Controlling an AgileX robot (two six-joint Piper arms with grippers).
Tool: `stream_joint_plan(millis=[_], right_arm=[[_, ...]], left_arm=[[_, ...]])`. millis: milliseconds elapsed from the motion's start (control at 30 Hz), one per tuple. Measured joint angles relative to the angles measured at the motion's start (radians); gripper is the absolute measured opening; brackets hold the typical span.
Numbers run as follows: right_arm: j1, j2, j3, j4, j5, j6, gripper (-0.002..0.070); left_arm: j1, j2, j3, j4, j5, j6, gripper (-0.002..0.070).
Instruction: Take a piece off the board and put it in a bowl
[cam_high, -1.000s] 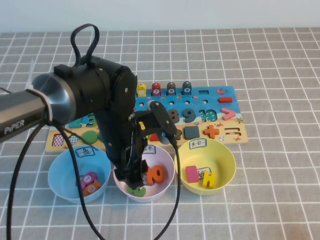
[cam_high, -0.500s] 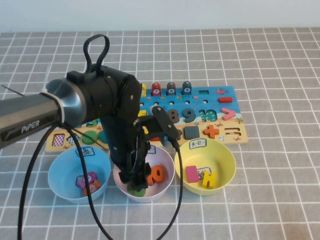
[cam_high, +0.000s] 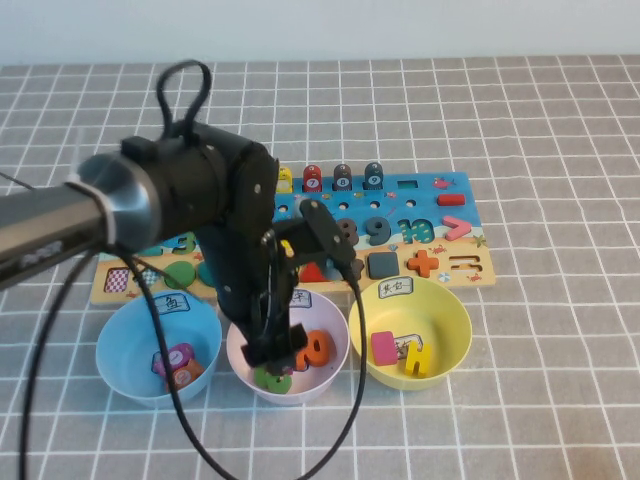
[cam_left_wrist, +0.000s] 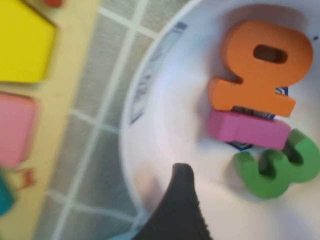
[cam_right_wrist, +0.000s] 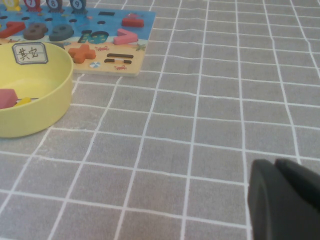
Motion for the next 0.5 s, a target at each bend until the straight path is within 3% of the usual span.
stream_joint_plan(millis=[100,167,233,300,367,500], right_arm=[[0.0,0.0,0.0,0.0,0.0,0.0,-0.0017],[0.0,0.0,0.0,0.0,0.0,0.0,-0.0017],[0.0,0.0,0.0,0.0,0.0,0.0,-0.0017],[0.0,0.0,0.0,0.0,0.0,0.0,-0.0017],[0.0,0.0,0.0,0.0,0.0,0.0,-0.0017],[0.0,0.0,0.0,0.0,0.0,0.0,-0.0017]], left_arm=[[0.0,-0.087,0.026,0.006,-0.042,-0.032,0.048],[0.0,-0.168,0.06,0.006,-0.087,-0.058,0.0362],[0.0,-0.267,0.117,0.006,-0.151,-0.078,0.0186],[0.006,-0.353,0.184,-0.006,-0.208,-0.088,0.0087],[0.013,-0.439,0.26,-0.017,-0.268,-0.11,0.0039],[0.026,-0.602,0.443,-0.033,-0.394,-0.155,0.001]])
